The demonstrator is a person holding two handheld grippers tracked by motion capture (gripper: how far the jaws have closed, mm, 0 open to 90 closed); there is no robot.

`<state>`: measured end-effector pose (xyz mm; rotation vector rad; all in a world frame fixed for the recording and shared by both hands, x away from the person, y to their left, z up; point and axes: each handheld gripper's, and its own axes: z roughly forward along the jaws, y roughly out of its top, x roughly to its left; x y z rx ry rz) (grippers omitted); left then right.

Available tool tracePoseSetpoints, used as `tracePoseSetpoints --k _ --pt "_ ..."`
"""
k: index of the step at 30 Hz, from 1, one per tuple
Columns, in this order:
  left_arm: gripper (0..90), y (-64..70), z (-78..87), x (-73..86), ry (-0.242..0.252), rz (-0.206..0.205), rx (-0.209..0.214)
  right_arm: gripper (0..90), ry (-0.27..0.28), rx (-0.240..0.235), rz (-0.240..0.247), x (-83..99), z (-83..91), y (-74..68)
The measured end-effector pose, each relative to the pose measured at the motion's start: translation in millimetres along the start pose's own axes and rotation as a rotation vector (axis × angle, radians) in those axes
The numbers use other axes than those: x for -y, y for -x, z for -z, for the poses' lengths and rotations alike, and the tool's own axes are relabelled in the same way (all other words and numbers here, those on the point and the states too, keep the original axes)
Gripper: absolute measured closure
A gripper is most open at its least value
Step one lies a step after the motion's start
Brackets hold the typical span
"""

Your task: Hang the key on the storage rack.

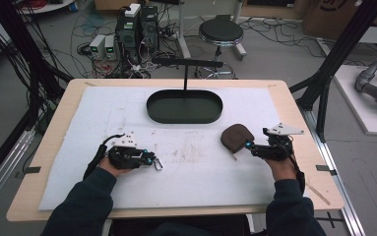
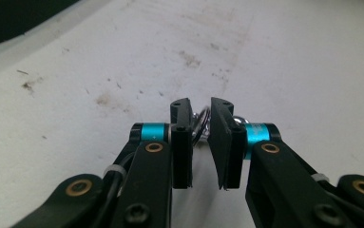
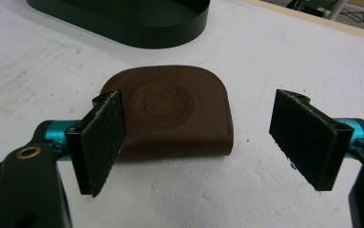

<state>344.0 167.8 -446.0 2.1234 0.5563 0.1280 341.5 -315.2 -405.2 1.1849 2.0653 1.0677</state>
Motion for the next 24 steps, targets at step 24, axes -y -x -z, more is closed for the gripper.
tracePoseSetpoints --k 24 --pt "84.4 -0.5 3.6 6.1 -0.034 0.001 -0.033 19.8 -0.005 -0.001 -0.007 0.5 -1.4 0.8"
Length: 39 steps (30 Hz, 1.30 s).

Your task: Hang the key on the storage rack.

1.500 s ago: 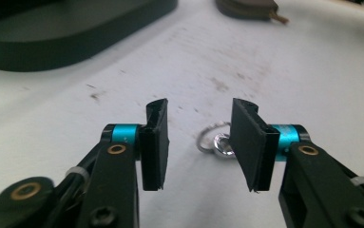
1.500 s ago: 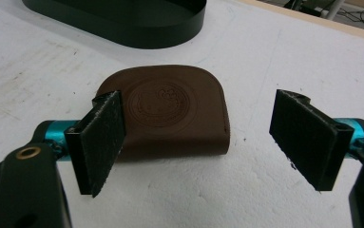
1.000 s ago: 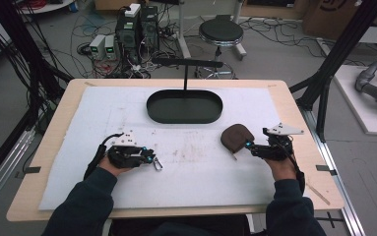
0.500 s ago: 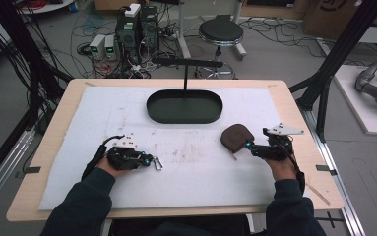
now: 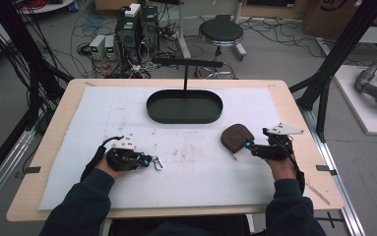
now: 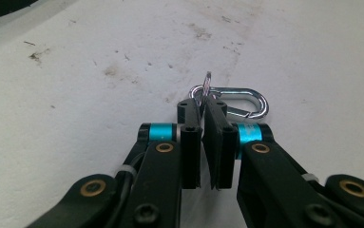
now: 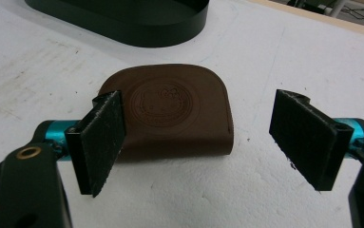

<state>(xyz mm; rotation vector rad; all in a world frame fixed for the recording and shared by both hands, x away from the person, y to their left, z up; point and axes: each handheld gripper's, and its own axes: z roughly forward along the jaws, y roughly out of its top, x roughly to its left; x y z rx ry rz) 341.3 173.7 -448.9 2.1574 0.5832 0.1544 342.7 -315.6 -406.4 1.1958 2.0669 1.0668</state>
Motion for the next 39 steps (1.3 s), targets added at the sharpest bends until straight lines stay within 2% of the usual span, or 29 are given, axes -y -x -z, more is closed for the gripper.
tracePoseSetpoints --k 2,8,11,13,14,15,17,21,25,30,31,39 --pt "85.1 0.6 -0.3 -0.3 -0.005 0.000 -0.009 19.8 0.005 -0.002 0.000 0.1 0.7 0.1" --pt "87.3 1.7 -0.9 -1.1 -0.002 -0.002 -0.003 19.8 0.004 -0.002 0.000 0.1 1.1 -0.1" --pt "87.5 1.4 -0.6 -1.5 0.005 0.018 0.006 19.9 0.003 -0.002 -0.001 0.2 1.3 0.2" --pt "87.7 -1.1 1.0 -1.0 0.023 0.049 0.011 19.8 0.004 0.002 -0.006 0.3 0.4 0.8" --pt "87.8 -3.5 4.2 0.4 0.054 0.083 0.019 19.8 0.004 -0.001 -0.007 0.2 0.1 0.7" --pt "87.8 -4.5 5.7 1.1 0.072 0.098 0.024 19.8 0.006 -0.001 -0.004 0.0 -0.1 0.8" --pt "87.9 -6.8 8.8 1.8 0.104 0.121 0.037 19.8 0.007 0.000 -0.002 0.0 -0.5 1.8" --pt "87.9 -9.4 15.1 0.9 0.183 0.157 0.028 19.8 0.008 0.000 -0.009 0.0 -0.9 2.4" --pt "87.9 -10.7 22.3 0.0 0.247 0.167 0.007 19.9 0.007 0.000 -0.002 -0.2 -0.4 1.8" --pt "87.9 -12.2 27.9 0.0 0.289 0.173 -0.011 19.8 0.006 -0.004 -0.004 -0.2 -0.8 0.8" --pt "87.9 -13.1 31.0 0.0 0.309 0.175 -0.018 19.8 0.006 -0.004 -0.004 -0.2 -1.0 1.1" --pt "88.0 -13.8 35.8 -0.2 0.346 0.176 -0.047 19.8 0.000 -0.001 -0.005 -0.1 -2.8 1.0"
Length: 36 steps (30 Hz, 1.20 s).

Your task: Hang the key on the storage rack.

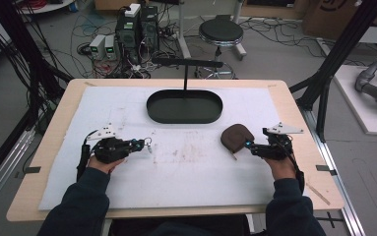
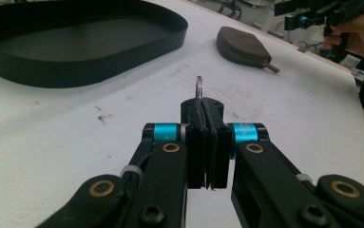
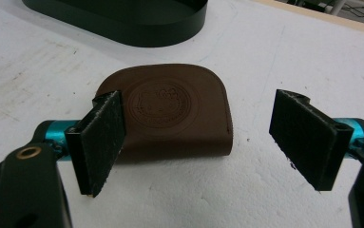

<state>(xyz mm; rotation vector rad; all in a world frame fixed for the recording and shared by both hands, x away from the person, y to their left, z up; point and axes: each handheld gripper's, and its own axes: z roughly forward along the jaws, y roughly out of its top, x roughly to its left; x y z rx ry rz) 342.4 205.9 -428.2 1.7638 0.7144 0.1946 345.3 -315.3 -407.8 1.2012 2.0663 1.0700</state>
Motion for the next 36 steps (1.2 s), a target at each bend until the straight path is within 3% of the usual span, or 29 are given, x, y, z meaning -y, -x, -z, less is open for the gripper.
tracePoseSetpoints --k 13,24,26,36 --pt "88.0 -3.7 17.4 -4.1 0.110 0.024 -0.092 19.8 0.012 -0.005 -0.016 0.7 2.7 1.7" --pt "88.0 -6.4 33.8 -9.4 0.205 0.036 -0.106 19.8 0.025 -0.002 -0.018 -2.3 2.9 -0.6" --pt "88.0 -7.7 35.4 -14.5 0.229 0.034 -0.107 19.8 0.025 -0.001 -0.021 -2.3 3.3 0.0" --pt "88.0 -20.9 32.3 -42.4 0.249 0.030 -0.130 19.8 0.056 -0.008 -0.050 -2.8 5.1 5.0"
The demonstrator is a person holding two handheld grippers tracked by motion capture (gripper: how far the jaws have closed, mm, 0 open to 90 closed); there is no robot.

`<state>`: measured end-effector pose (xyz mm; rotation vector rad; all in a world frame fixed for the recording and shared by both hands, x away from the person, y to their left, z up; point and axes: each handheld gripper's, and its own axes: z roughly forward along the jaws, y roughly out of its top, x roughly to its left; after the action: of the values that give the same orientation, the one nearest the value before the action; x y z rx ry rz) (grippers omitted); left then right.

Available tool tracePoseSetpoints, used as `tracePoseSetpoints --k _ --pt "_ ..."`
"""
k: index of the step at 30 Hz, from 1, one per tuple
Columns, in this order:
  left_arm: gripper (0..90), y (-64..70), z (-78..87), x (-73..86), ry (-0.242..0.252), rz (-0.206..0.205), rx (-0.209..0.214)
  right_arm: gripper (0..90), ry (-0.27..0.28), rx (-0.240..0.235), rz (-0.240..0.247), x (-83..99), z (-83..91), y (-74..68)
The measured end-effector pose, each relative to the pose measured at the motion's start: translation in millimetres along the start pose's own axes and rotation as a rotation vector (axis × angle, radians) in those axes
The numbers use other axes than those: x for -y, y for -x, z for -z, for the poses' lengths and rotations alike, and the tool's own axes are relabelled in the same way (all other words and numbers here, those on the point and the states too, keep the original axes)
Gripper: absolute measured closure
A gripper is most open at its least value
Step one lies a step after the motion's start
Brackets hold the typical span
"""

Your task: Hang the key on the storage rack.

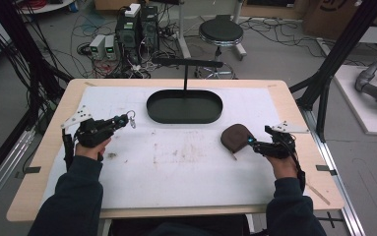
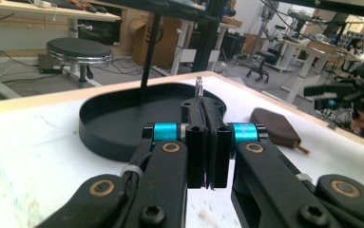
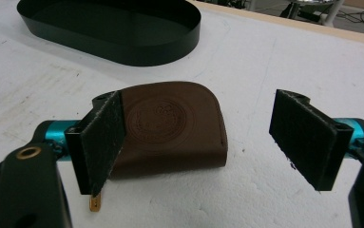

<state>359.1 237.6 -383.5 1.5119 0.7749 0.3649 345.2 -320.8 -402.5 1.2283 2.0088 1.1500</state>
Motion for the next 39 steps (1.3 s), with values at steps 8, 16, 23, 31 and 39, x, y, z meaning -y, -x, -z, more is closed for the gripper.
tracePoseSetpoints --k 8,16,23,31,39 --pt "88.0 -10.5 -37.6 -46.3 0.005 -0.015 0.037 19.8 0.025 -0.022 -0.005 -2.8 -0.7 -1.4" --pt "88.0 -33.0 -84.3 -78.7 0.000 0.014 0.057 19.8 0.045 -0.020 -0.005 -3.4 -0.5 -1.1" --pt "88.0 -52.2 -127.1 -90.8 -0.033 0.019 0.049 19.8 0.050 -0.026 -0.014 -2.9 1.8 0.3" --pt "88.0 -70.2 -148.0 -84.3 -0.053 0.066 0.008 19.8 0.047 -0.021 -0.018 1.8 4.6 5.6" --pt "87.9 -75.8 -156.1 -81.5 -0.064 0.077 -0.032 19.8 0.039 -0.029 -0.006 3.1 4.2 3.6"
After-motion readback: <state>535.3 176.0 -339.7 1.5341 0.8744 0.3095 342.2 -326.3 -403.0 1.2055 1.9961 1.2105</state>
